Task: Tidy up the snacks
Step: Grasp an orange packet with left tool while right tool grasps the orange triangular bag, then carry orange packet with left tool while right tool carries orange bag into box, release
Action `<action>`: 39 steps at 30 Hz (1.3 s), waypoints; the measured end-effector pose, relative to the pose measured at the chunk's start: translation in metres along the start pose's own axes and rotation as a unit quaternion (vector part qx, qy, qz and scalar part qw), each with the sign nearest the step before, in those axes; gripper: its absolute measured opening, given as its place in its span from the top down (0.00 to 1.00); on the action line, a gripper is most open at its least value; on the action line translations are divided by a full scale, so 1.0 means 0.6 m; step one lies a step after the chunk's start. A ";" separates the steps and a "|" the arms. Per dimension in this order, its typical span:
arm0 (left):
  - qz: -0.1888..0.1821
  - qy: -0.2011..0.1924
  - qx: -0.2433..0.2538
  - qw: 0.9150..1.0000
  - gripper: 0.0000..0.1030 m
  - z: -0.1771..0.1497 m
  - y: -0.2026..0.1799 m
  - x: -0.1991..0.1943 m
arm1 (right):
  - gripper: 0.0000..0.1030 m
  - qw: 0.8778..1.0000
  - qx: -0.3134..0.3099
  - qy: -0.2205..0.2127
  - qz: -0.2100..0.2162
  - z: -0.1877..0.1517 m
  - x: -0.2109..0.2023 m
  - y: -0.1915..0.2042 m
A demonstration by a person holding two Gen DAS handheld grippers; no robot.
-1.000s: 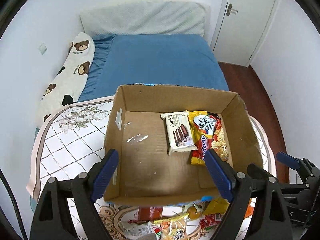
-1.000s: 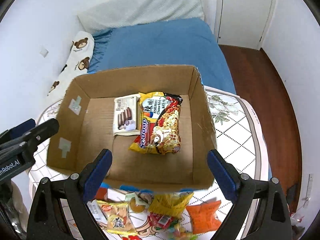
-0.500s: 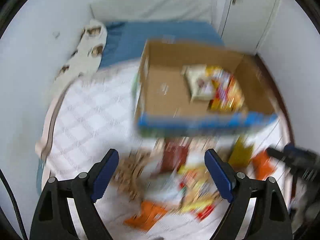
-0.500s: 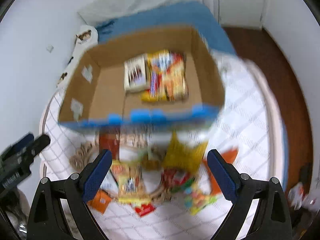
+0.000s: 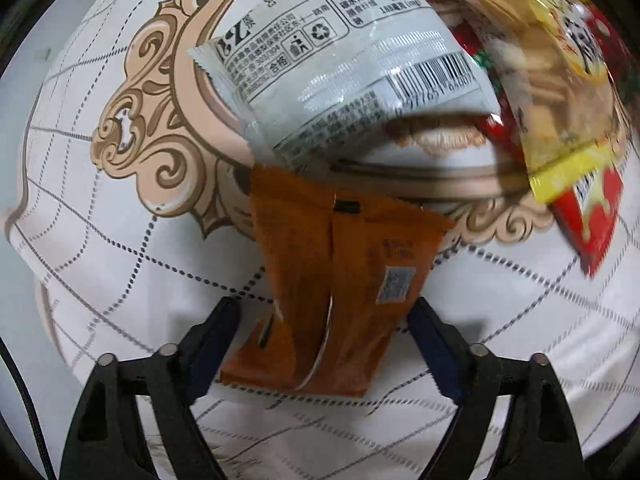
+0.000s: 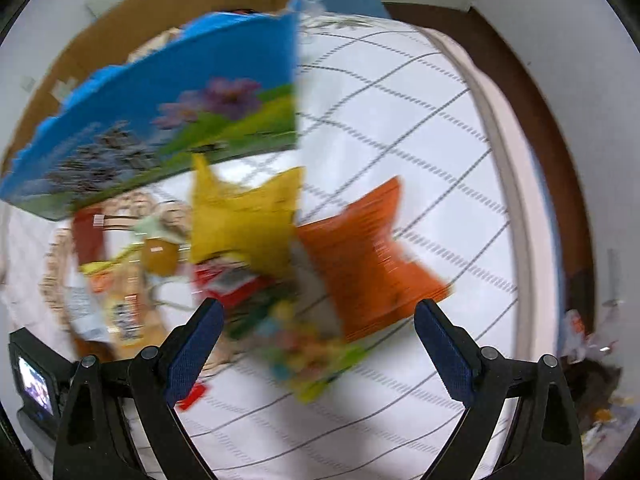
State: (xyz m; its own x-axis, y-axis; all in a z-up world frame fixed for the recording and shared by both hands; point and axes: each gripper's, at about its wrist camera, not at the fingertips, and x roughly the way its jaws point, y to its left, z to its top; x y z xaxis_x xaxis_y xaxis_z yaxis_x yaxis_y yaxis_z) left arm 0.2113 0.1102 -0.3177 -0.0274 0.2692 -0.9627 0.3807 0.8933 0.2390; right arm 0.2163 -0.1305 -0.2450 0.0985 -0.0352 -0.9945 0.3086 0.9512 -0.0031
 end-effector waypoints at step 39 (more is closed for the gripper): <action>-0.185 -0.067 -0.144 0.970 0.51 0.025 -0.036 -0.205 | 0.54 0.996 0.063 0.048 0.047 -0.105 0.007 -0.093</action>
State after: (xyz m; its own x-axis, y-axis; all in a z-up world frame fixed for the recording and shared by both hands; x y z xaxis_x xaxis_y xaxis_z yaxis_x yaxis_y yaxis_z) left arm 0.2202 0.0526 -0.2060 0.0141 -0.1216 -0.9925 0.0936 0.9884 -0.1198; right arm 0.1398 -0.1646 -0.2556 0.0427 0.0881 -0.9952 0.4189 0.9027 0.0979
